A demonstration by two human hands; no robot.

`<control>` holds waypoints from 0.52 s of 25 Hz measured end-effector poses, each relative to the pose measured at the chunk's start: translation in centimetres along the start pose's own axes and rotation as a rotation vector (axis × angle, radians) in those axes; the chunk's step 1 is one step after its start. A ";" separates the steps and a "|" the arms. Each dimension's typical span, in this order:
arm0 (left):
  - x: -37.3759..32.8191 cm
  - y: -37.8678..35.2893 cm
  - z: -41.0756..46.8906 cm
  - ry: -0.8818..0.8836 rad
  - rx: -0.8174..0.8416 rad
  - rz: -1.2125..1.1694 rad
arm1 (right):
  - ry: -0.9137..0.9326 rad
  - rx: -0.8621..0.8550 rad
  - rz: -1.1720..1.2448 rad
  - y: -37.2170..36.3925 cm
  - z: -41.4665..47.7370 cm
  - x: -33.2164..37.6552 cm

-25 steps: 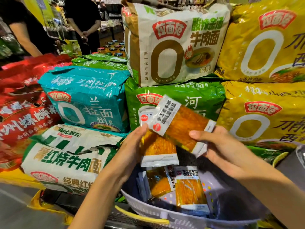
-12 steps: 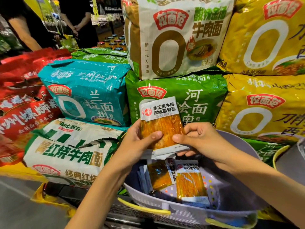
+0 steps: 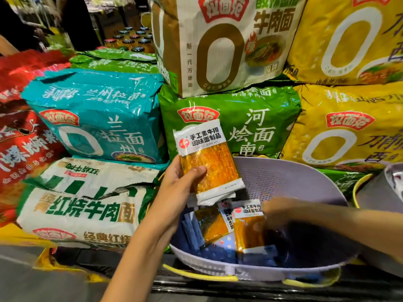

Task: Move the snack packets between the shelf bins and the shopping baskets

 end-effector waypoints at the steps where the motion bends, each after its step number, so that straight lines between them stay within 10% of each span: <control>1: 0.0 0.0 0.0 0.011 0.000 -0.006 | 0.003 0.001 0.046 -0.4 0.6 0.2; 13: 0.5 0.2 -0.1 0.061 -0.031 0.016 | -0.189 -0.067 0.907 -3.2 3.8 -1.7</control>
Point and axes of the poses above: each hand's wrist, its own z-axis towards the middle knuckle, its own y-axis out of the back of the hand, x = y × z, the point moved 8 cm from there along z, towards the middle knuckle, and after that the axes turned 5 degrees about z, right-handed, at the moved point
